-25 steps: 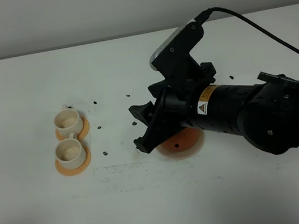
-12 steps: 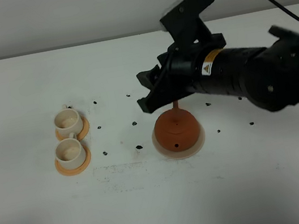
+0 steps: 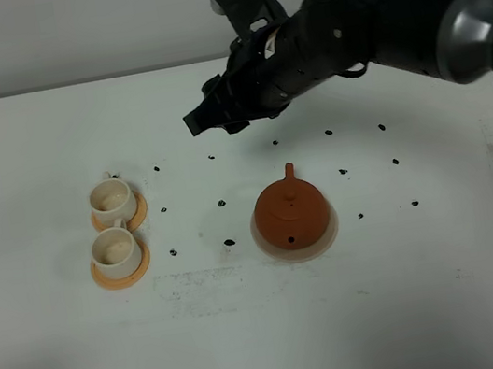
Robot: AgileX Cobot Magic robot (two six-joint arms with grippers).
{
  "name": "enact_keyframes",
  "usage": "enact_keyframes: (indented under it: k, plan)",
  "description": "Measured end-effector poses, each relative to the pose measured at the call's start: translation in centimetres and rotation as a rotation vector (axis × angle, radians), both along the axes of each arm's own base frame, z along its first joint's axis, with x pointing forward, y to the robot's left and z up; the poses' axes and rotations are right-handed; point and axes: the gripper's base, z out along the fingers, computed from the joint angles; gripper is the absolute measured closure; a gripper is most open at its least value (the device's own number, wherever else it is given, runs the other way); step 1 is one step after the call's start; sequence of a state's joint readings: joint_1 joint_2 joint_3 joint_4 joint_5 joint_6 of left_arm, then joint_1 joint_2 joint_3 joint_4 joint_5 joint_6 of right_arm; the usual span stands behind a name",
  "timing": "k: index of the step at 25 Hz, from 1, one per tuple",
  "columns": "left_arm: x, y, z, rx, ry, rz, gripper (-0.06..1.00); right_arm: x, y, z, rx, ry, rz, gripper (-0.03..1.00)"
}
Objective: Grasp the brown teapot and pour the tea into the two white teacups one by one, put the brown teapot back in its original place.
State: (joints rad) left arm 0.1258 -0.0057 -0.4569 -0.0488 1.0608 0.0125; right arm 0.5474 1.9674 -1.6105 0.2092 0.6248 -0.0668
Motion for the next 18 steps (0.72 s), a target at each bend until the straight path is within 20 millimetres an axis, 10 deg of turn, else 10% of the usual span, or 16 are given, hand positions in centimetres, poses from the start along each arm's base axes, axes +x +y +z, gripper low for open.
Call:
enact_keyframes:
  k: [18]
  plan:
    - [0.0,0.0,0.0,0.000,0.001,0.000,0.83,5.5,-1.9,-6.8,-0.262,0.156,-0.011,0.52]
